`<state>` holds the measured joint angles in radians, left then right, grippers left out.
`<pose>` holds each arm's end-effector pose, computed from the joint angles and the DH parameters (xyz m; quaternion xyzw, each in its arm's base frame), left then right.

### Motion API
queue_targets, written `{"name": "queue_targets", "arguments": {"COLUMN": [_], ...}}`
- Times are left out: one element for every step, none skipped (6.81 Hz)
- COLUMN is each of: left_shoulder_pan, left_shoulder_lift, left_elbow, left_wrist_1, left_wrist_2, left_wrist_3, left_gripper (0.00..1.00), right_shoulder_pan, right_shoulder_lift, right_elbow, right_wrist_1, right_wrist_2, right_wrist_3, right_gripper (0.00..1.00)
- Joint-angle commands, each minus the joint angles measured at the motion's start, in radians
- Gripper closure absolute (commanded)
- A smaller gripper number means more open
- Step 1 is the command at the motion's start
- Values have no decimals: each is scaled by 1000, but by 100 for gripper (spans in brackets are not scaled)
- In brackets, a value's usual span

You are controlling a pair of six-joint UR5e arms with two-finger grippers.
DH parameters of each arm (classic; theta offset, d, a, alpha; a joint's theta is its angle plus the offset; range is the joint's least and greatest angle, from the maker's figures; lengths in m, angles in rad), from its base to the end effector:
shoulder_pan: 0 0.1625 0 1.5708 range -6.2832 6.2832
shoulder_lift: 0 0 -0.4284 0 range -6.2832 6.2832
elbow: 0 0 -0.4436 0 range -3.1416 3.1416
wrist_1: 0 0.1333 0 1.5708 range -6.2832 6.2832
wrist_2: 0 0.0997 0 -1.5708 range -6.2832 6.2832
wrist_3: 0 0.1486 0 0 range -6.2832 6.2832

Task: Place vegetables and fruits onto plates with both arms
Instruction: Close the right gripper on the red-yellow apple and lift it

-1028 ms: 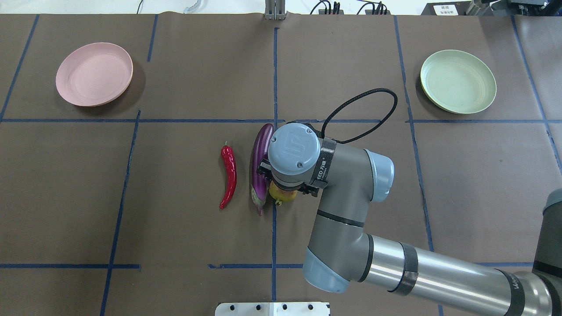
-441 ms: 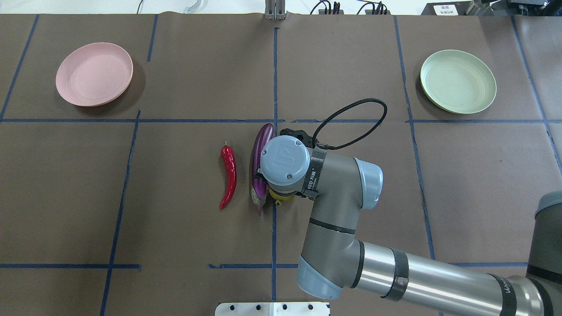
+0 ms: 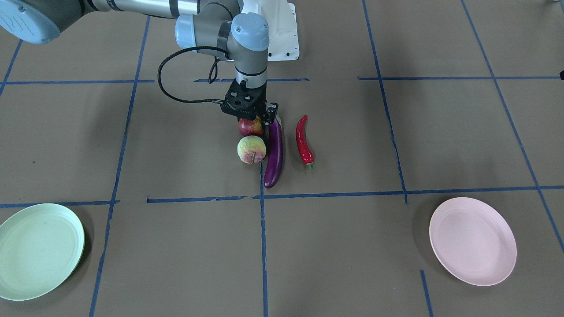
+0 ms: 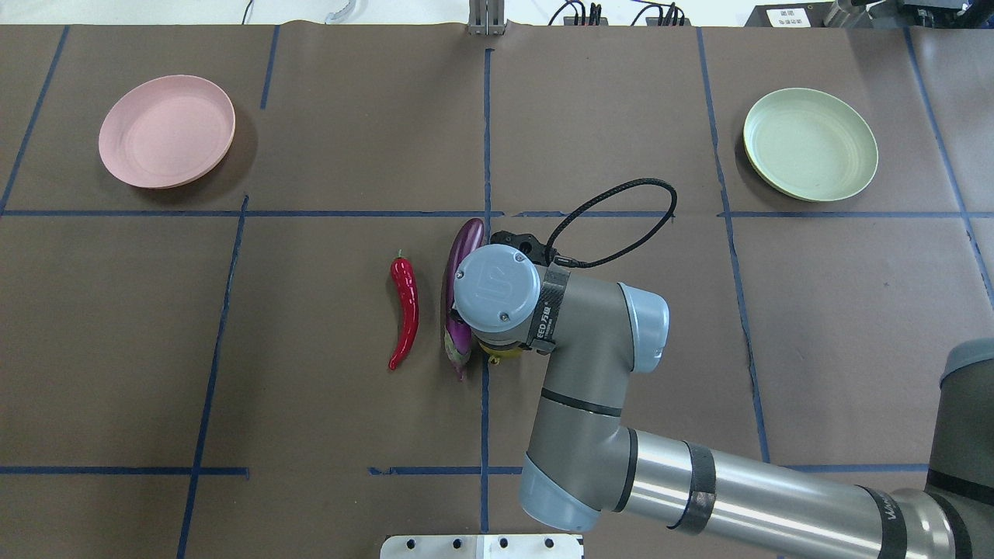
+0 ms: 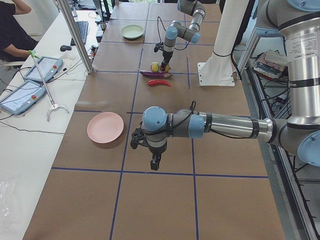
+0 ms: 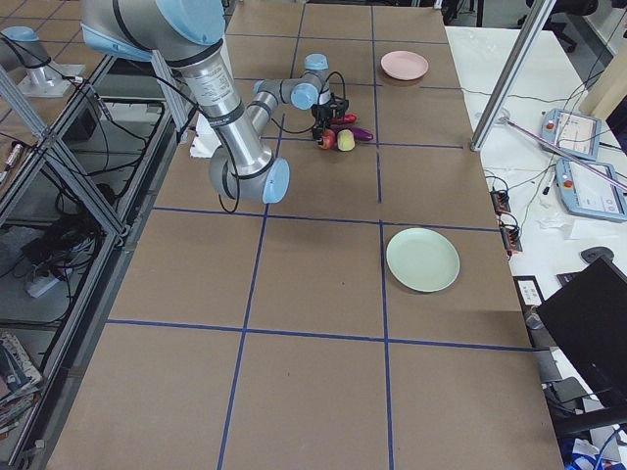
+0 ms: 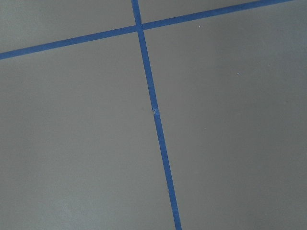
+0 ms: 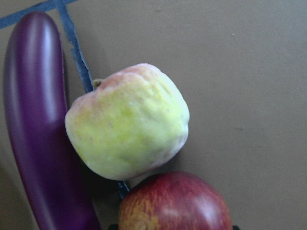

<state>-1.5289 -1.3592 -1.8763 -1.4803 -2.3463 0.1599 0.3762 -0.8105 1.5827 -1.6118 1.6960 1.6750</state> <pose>-0.0103 -0.4526 0.6455 0.0239 0.3774 0.0939 0.9210 -0.6886 -0.3954 0.2066 -0.0095 -0.3614 0.2000 0.9106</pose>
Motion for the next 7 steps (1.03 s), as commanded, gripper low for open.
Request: {"name": "queue_targets", "arguments": {"left_shoulder_pan": [1, 1, 6, 13, 15, 21, 85], "left_shoulder_lift": [3, 3, 2, 3, 2, 0, -12], "left_elbow": [-3, -7, -10, -9, -11, -15, -15], "left_wrist_1": [-2, -2, -24, -79, -89, -157, -246], "left_wrist_2": [-1, -1, -4, -103, -195, -241, -243], "left_wrist_3": [1, 0, 9, -2, -81, -199, -311], "left_gripper": [0, 0, 0, 0, 0, 0, 0], "right_shoulder_pan": [16, 13, 50, 99, 160, 235, 307], "right_shoulder_lift": [-120, -215, -242, -266, -279, -280, -282], "right_elbow": [212, 384, 452, 450, 442, 433, 403], "right_wrist_1": [-102, -197, -280, -286, -280, -280, -280], "right_wrist_2": [4, 4, 4, 4, 7, 20, 61], "right_wrist_3": [-8, -65, -127, -197, -322, -403, -484], "right_gripper": [97, 96, 96, 96, 96, 96, 96]}}
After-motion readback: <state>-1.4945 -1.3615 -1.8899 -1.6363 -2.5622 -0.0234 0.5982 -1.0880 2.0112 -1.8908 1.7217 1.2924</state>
